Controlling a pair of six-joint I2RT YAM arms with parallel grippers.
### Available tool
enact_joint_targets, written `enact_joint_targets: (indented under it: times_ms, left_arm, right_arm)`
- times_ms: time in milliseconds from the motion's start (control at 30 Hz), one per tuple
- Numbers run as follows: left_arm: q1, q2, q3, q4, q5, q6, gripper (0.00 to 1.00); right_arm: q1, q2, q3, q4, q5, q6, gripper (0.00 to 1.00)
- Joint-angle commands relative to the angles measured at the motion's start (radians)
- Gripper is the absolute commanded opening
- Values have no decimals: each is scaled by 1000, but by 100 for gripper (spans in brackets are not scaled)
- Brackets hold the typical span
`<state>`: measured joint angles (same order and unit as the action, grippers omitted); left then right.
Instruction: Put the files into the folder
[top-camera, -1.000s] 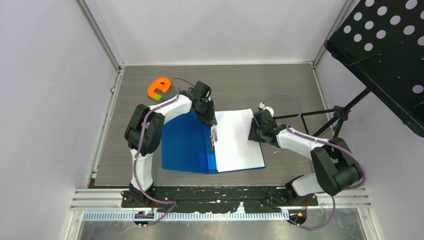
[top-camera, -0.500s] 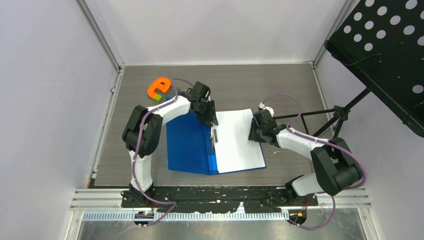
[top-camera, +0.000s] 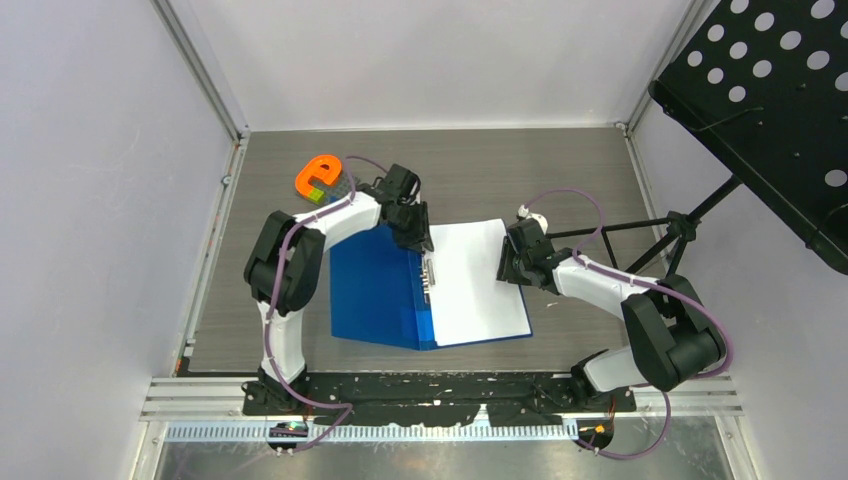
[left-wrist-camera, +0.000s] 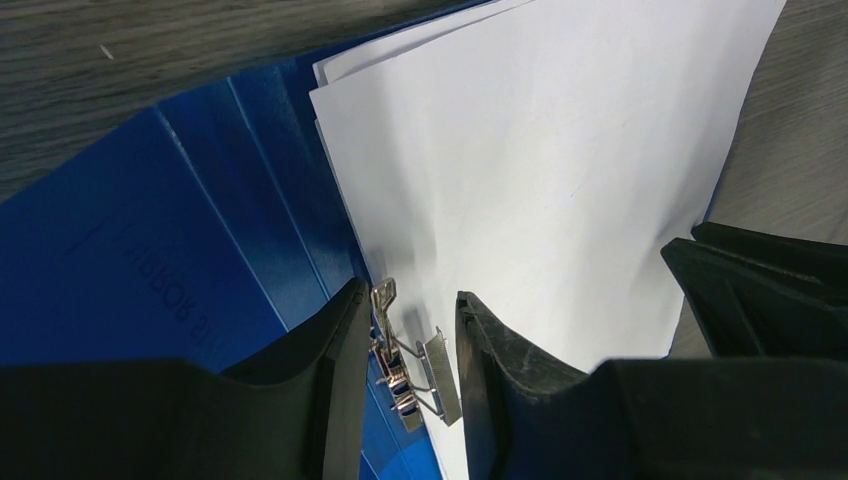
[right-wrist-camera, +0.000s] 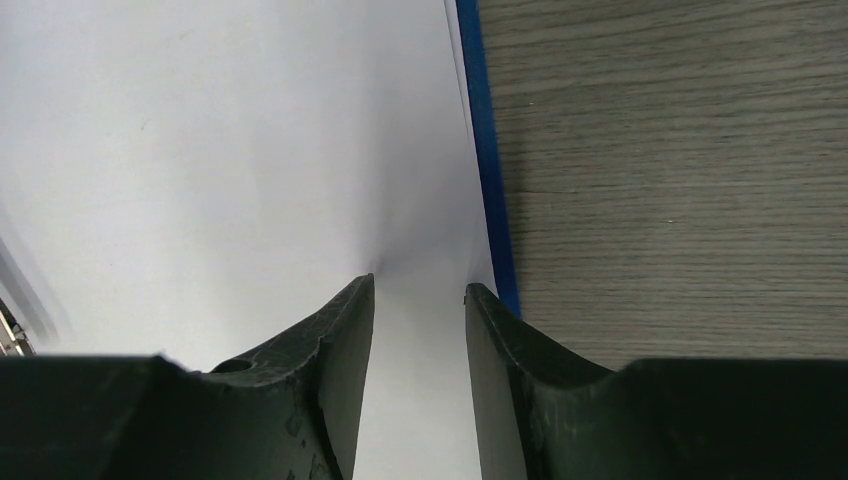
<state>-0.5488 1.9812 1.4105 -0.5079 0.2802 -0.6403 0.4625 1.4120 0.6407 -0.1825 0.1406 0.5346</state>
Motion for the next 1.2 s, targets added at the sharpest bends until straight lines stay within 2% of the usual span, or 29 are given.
enact_joint_targets:
  times_ms: [0,300,533,733,933,1167]
  left_arm:
    - [0,-72,-13,3,-22,31,34]
    - [0,-56,-12,9,-19,34,26]
    - [7,-38,35,-23,-46,54,28]
    - [10,-27,63,-42,-54,60,28]
    - [16,-4,107,-63,-60,81,30]
    - [39,48,142,-66,20,131,36]
  right_arm:
    - [10,5,13,-48,-13,26,44]
    - [23,-27,57,-84,-7,20,44]
    - [44,-52,134,-133,-40,2,45]
    - [89,36,250,-161,-26,-8,45]
    - [119,119,285,-135,-24,11,44]
    - [148,220,300,-96,-51,44,34]
